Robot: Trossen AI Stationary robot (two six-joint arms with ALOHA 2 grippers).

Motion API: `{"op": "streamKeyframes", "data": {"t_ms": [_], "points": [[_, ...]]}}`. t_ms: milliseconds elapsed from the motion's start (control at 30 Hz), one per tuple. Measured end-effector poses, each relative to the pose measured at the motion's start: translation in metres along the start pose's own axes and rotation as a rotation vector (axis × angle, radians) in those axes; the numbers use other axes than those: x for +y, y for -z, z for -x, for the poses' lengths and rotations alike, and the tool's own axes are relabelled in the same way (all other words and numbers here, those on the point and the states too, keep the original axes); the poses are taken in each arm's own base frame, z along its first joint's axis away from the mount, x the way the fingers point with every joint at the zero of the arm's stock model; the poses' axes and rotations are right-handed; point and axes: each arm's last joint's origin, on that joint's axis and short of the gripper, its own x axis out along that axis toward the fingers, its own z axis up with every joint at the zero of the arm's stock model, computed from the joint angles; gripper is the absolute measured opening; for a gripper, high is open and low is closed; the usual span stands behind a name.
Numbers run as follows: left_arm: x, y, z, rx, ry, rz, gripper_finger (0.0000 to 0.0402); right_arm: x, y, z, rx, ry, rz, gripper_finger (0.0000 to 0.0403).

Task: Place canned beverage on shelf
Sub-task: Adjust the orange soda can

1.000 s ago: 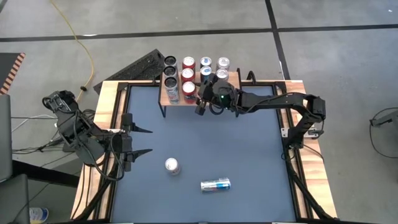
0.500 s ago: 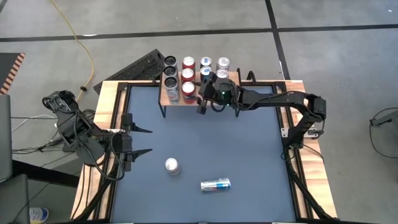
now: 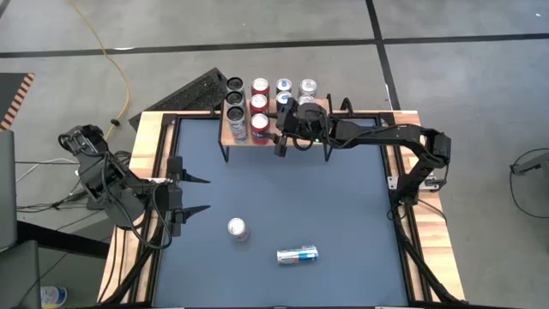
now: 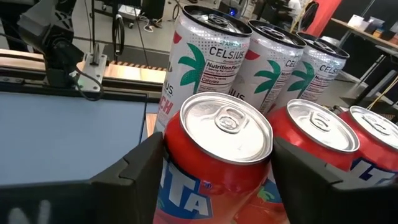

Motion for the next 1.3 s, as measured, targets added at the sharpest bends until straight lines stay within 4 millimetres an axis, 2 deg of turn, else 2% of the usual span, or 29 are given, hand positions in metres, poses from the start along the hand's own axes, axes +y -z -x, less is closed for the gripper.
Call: {"op": "streamKeyframes", "data": {"t_ms": [167, 567, 967, 1133, 1300], "points": [[0.0, 0.0, 0.0, 0.0, 0.0, 0.0, 0.0275, 0.002, 0.004, -0.001, 0.037, 0.008, 0.003, 0.0298], [0.0, 0.0, 0.0, 0.001, 0.0, -0.001, 0.0275, 0.002, 0.009, 0.0, 0.097, 0.05, 0.014, 0.0301], [0.0, 0.001, 0.0, 0.008, -0.001, 0.007, 0.0275, 0.001, -0.003, 0.029, 0.199, 0.134, 0.014, 0.03], [0.0, 0.001, 0.0, 0.008, 0.0, 0.007, 0.0275, 0.009, -0.002, 0.035, 0.255, 0.134, -0.023, 0.0266], [0.0, 0.001, 0.0, 0.007, -0.001, -0.005, 0.0275, 0.022, 0.005, 0.025, 0.275, 0.112, -0.05, 0.0178]]}}
